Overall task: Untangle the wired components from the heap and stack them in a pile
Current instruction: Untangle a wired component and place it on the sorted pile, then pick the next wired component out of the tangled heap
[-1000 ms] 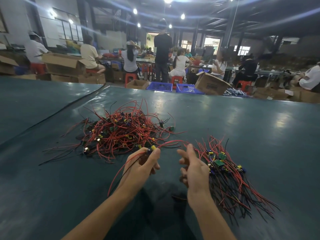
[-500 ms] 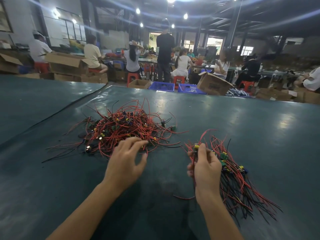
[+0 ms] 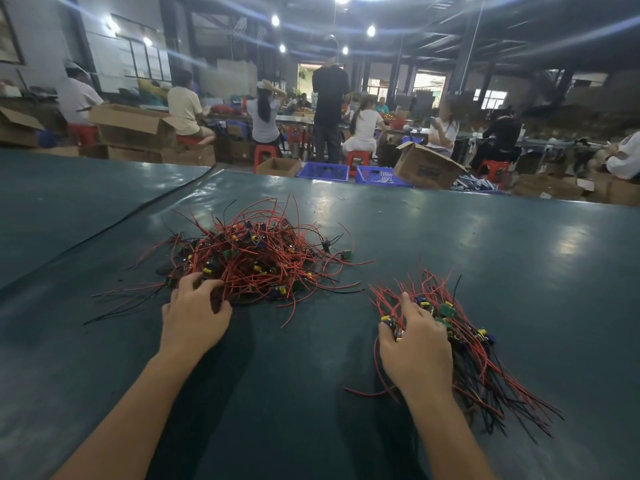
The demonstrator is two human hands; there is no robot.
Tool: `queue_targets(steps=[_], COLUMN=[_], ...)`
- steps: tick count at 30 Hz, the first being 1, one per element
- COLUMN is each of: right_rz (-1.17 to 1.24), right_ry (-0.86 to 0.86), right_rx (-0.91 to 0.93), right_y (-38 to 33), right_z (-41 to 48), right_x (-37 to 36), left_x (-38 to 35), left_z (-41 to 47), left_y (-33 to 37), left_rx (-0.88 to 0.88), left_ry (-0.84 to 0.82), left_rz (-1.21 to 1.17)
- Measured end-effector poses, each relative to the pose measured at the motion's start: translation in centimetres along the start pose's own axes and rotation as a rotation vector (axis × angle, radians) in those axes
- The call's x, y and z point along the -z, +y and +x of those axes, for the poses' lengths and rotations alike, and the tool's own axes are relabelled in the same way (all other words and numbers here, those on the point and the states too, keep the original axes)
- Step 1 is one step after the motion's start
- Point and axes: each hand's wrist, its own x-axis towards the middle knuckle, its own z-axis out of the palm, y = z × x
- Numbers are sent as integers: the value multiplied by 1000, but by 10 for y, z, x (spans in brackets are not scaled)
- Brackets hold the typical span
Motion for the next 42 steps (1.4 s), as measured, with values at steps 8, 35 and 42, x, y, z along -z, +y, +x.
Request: queue_targets(steps=[8,35,42], right_rz=[238,740,993], right_ry=[9,-232,-185], right_rx=[164,339,179], right_y=[-10,-36,-43], right_z=[-6,-23,-25], right_x=[-11,-25,-15], left_x=[3,-9,-4], left_z=[-2,-56,-63], left_y=[5,75,81], left_rx=[53,-858,-888], left_ry=[24,189,166], left_rz=[-66,-355,-467])
